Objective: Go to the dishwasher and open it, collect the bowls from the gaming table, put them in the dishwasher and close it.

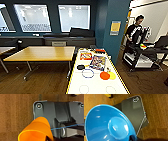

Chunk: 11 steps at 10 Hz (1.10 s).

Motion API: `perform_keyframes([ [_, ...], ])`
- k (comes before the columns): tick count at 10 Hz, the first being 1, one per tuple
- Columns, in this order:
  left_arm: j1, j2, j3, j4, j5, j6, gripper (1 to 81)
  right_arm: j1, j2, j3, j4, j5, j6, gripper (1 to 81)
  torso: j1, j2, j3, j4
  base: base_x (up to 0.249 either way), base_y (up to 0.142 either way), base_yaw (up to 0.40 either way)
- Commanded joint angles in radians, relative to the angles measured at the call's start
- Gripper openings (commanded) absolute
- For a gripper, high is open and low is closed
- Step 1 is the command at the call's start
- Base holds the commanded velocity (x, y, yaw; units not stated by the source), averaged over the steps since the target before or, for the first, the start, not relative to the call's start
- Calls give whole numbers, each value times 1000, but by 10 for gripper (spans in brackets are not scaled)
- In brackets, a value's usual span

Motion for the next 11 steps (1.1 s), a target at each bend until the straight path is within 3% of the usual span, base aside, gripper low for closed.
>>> perform_keyframes([
  [1,-31,36,-72,30,38,28,10,32,40,-82,-14,-90,-41,10,0,0,0,0,0,0,0],
  [5,-3,162,-248,47,-16,40,10,23,131,-206,-13,-113,-59,10,0,0,0,0,0,0,0],
  [11,12,197,-253,78,-27,48,10,-4,188,-266,-2,-99,-57,10,0,0,0,0,0,0,0],
])
